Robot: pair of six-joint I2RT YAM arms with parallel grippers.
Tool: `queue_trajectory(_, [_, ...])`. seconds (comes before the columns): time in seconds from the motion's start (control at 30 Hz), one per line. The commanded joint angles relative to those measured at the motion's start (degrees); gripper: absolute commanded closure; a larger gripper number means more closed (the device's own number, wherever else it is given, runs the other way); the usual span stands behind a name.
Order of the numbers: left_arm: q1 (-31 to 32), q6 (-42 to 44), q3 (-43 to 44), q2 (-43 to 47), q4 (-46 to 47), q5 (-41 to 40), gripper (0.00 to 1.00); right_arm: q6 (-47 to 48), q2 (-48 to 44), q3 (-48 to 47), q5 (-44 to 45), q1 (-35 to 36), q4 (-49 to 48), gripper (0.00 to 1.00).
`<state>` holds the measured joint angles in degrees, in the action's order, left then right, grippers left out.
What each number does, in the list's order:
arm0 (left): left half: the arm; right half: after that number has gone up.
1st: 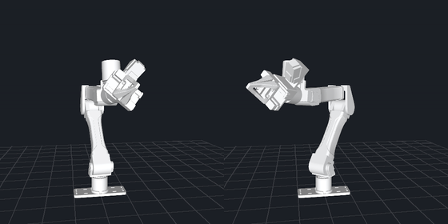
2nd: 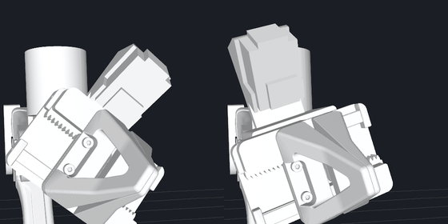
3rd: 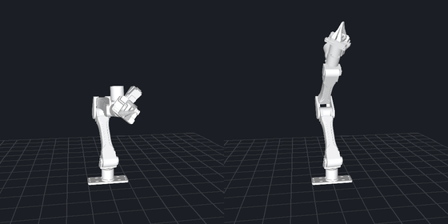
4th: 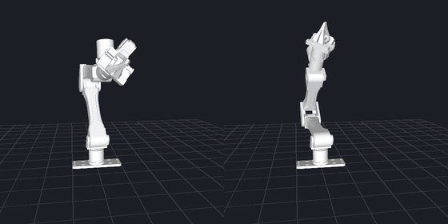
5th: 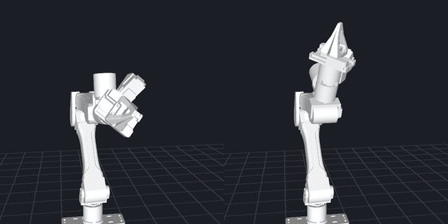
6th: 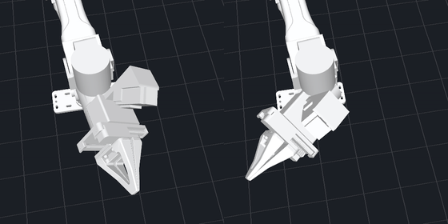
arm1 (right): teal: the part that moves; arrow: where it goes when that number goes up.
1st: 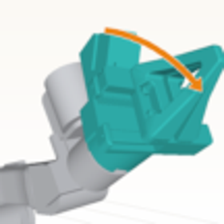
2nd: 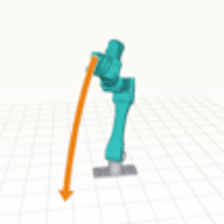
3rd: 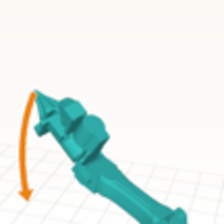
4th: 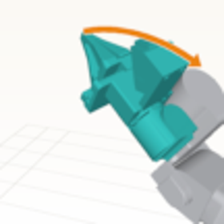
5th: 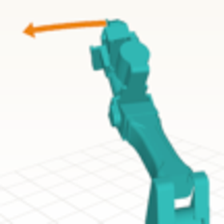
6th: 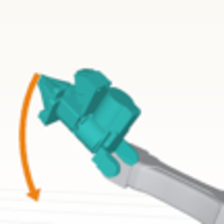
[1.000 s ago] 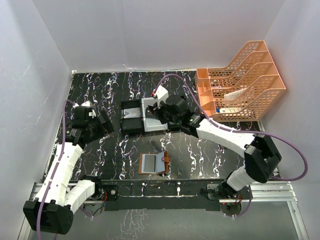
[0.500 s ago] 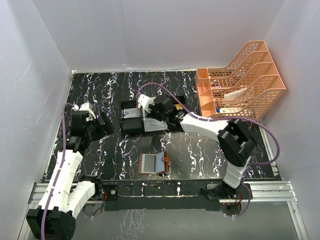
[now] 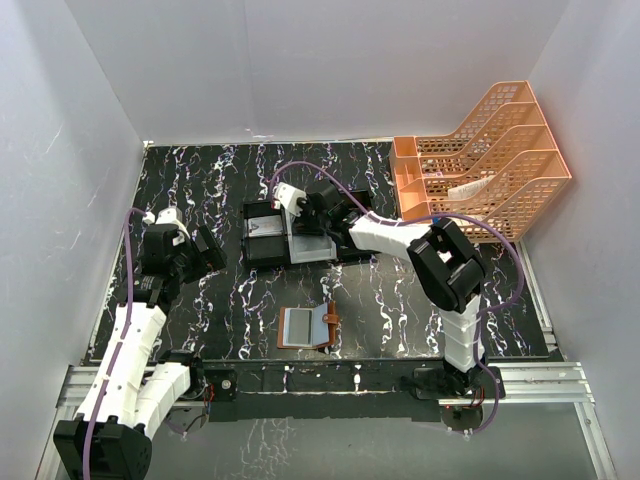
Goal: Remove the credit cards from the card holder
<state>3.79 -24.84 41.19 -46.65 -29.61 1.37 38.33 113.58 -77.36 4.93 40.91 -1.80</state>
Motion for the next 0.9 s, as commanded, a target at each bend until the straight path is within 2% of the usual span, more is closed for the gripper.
queue_trajectory(0.0, [-0.4,0.8,0.3,1.2,0.6,-1.1,0.01,1.1,1.0,-3.1,-1.1,-0.1,-5.3,1.00])
queue_trajectory(0.3, [-0.4,0.9,0.3,1.1,0.4,-0.5,0.01,1.2,3.7,-3.6,-0.6,-0.1,-5.4,0.93])
queue_trajectory(0.63, [-0.4,0.8,0.2,1.2,0.4,-0.6,0.01,2.8,4.2,-2.6,-0.8,-0.1,-5.0,0.91])
queue_trajectory(0.87, [-0.4,1.0,0.1,0.7,0.5,0.0,0.01,4.9,3.5,-1.2,-4.3,-0.1,-3.6,0.86])
